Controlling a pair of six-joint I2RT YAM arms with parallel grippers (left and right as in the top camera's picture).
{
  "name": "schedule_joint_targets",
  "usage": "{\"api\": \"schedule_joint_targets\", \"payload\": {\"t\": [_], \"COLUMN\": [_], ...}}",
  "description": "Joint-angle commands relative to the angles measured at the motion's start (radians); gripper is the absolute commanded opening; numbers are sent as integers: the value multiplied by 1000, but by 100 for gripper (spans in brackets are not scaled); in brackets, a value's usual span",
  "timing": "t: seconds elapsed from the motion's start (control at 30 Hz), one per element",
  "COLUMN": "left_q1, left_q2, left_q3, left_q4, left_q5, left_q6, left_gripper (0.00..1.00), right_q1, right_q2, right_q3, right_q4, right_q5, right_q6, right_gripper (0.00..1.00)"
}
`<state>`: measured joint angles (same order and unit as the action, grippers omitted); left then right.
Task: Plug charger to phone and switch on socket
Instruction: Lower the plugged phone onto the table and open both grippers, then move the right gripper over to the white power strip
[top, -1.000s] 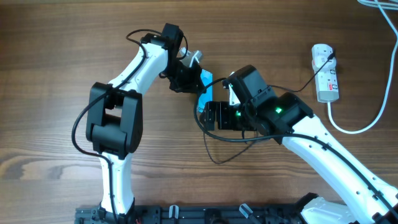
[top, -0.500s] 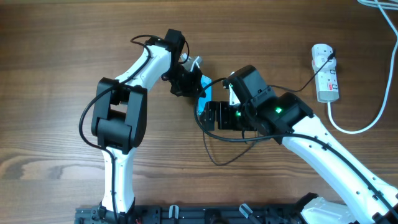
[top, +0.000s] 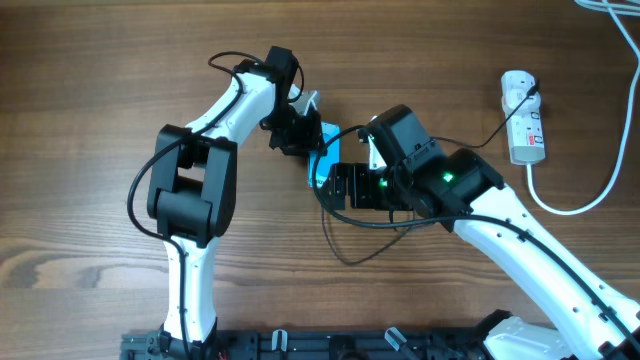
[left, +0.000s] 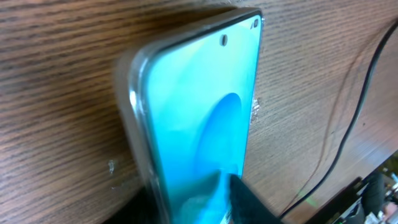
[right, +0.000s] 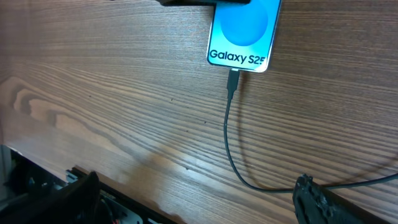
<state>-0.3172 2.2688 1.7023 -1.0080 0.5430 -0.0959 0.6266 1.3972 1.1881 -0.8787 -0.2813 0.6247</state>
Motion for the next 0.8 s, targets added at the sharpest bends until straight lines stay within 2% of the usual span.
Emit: {"api": "schedule_joint_targets", "payload": {"t": [0.0,0.07,0.1,0.13,0.17,0.2,0.33,0.5,0.63,0.77], "left_q1": [-2,-2,-2,-1,0,1,18,54,66,55], "left_q2": [15,15,15,15,15,15,2,-101,-280,-476], "left_q3": [-1,-1,-1,-1,-1,-1,0,0,-1,-1], "left_q4": [3,2,2,2,2,2,-23,-74,-84,-84], "left_q5": [-30,-50,-55,-56,-57,-64,-92,-108,-275,-491], "left_q6": [8,9,8,8,3,-7,-48,-52,-144,-258], "left_gripper": [38,39,45,57,62,73,100,100,100,100], "right_q1": [-3,-3,-3,-3,-3,-3,-4,-13,-69,-240], "right_q2": [6,7,6,6,7,6,6,6,6,6], "right_q3": [14,14,14,14,14,14,14,14,24,86], "right_q4": [-2,-3,-6,-10,-21,-33,-73,-84,-135,-256], "right_q5": [-13,-13,-13,-9,0,14,115,171,204,204], "right_q6": [7,7,7,7,8,7,51,55,56,-14], "right_gripper": [100,100,100,100,100,100,100,100,100,100]}}
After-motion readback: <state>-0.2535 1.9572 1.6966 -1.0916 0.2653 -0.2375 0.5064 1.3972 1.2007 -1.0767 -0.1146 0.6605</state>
